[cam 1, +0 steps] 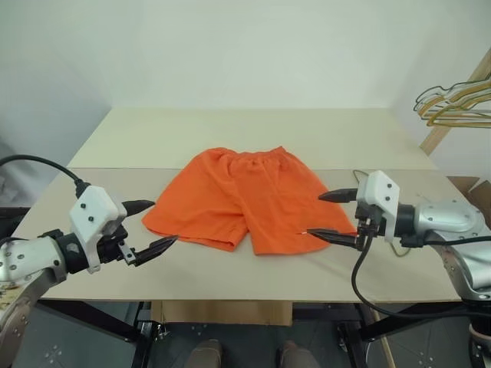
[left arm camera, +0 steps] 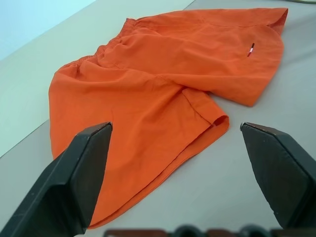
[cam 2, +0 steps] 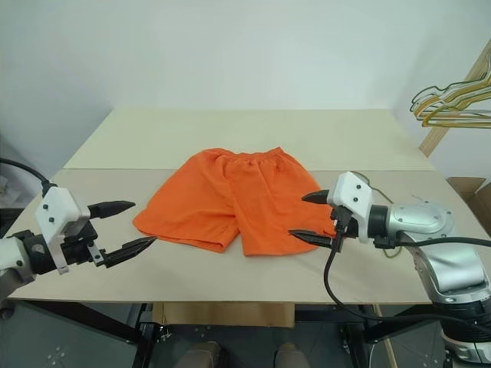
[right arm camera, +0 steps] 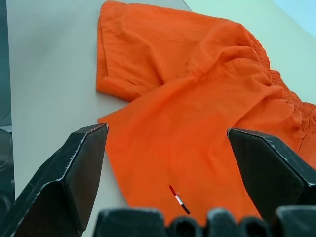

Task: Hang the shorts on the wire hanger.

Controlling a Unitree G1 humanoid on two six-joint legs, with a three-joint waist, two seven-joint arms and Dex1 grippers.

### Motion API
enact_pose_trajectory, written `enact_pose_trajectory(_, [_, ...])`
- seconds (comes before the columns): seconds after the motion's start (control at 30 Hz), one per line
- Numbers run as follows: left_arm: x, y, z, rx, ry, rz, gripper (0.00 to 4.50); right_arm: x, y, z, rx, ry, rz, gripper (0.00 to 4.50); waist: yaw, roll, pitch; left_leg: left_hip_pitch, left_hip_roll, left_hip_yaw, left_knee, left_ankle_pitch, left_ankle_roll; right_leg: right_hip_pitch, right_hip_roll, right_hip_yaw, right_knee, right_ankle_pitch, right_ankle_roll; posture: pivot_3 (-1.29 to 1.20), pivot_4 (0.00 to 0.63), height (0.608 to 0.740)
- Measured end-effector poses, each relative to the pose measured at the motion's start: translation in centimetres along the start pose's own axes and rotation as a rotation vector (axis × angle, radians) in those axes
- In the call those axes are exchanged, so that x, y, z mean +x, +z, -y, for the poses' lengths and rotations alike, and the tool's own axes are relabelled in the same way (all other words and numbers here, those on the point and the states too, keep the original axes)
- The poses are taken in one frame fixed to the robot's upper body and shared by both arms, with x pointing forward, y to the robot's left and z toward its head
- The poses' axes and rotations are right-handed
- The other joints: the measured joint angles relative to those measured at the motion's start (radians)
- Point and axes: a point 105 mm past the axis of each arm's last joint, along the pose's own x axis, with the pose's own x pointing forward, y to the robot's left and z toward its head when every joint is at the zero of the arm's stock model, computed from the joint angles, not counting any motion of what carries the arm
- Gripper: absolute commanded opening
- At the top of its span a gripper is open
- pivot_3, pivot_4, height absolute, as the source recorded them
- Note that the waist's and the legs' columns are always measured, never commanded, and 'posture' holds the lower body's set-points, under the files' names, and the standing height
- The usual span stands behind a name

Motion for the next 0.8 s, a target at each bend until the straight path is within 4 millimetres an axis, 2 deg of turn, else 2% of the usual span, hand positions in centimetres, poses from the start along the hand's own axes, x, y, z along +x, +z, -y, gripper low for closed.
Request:
enact_pose_trajectory(0.5, [0.0, 0.2, -0.2, 0.009, 0.001, 0.0, 4.5, 0.0, -0.4, -0.4, 0.012, -0.006, -0.007, 4.48, 0.001, 0.0, 0.0, 0.0, 0.0, 0.0, 0.0, 0.0, 0.0, 0.0, 0.0, 0.0, 0.0, 0.0, 0.0, 0.02, 0.04, 0.74])
enact_pose_trajectory(0.63, [0.6, 0.5, 0.0, 0.008, -0.016, 0.006, 4.5, 0.0, -0.5, -0.4, 0.009, -0.01, -0.016, 4.48, 0.0, 0.0, 0.0, 0.0, 0.0, 0.0, 0.0, 0.0, 0.0, 0.0, 0.0, 0.0, 0.0, 0.0, 0.0, -0.02, 0.046, 0.74])
enact_pose_trajectory(0.73, [0.9, 0.9, 0.2, 0.006, -0.037, 0.021, 4.5, -0.3, -1.1, -0.2, -0.036, -0.012, -0.085, 4.48, -0.006, 0.0, 0.0, 0.0, 0.0, 0.001, 0.0, 0.0, 0.0, 0.0, 0.0, 0.0, -0.001, 0.0, 0.0, -0.05, 0.053, 0.74])
enact_pose_trajectory(0.8, [1.1, 0.9, 0.4, 0.0, -0.052, 0.026, 4.5, -0.4, -1.9, -0.4, -0.164, 0.002, -0.163, 4.48, -0.012, 0.0, 0.0, 0.0, 0.0, 0.002, 0.0, 0.0, 0.0, 0.0, 0.0, 0.0, -0.001, 0.0, 0.0, -0.06, 0.058, 0.74])
